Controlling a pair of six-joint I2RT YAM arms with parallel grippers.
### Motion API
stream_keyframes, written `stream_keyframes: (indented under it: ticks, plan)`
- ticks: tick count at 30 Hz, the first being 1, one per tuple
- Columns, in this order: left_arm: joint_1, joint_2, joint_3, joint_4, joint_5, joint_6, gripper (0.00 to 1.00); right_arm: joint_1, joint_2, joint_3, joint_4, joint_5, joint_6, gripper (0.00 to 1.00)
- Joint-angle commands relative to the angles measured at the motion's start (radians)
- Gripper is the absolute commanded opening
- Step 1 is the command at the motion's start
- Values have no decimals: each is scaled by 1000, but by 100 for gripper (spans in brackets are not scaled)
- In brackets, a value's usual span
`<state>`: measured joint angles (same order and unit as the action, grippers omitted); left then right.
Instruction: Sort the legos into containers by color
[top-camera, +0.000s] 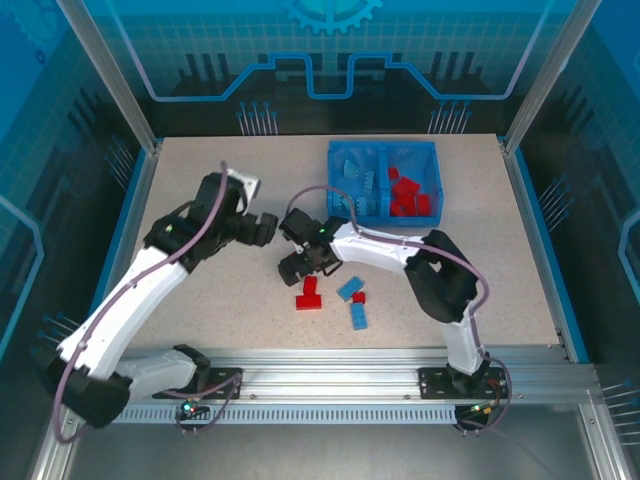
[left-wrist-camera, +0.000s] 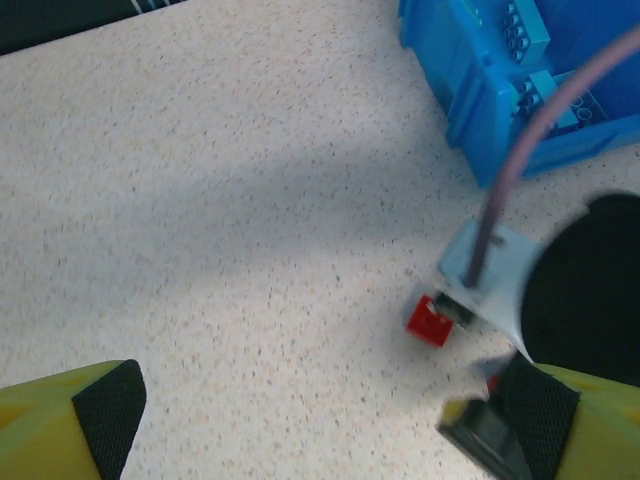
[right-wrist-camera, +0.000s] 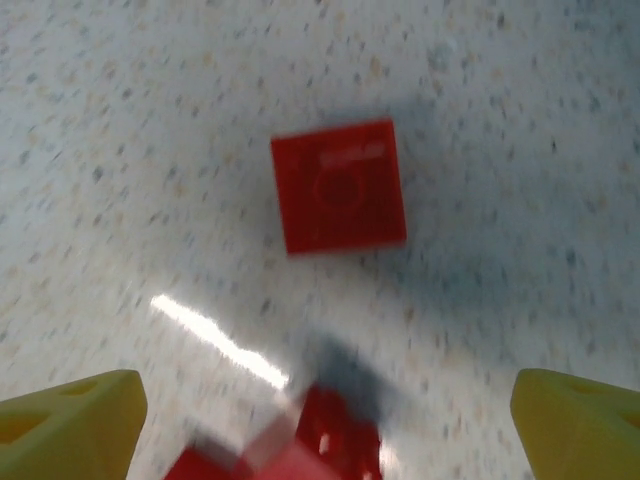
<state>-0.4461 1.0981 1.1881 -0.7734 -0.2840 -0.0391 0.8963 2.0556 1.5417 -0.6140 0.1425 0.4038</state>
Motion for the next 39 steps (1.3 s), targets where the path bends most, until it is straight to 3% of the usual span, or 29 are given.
stream_keyframes:
  ticks: [1,8,18,28,39]
  plan:
    - [17,-94,-86,5,-5,-102,97,1,75,67,8,73,-63,91]
    - [23,-247,-221,2,14,-140,98,0,181,161,-11,62,-88,67]
    - [22,-333,-340,137,225,-46,99,-22,244,267,-82,18,-89,24]
    - [21,-356,-450,423,527,21,99,-99,-51,141,-80,5,-43,23]
    - [-3,-256,-461,588,679,11,99,-268,-401,2,-85,3,-21,24]
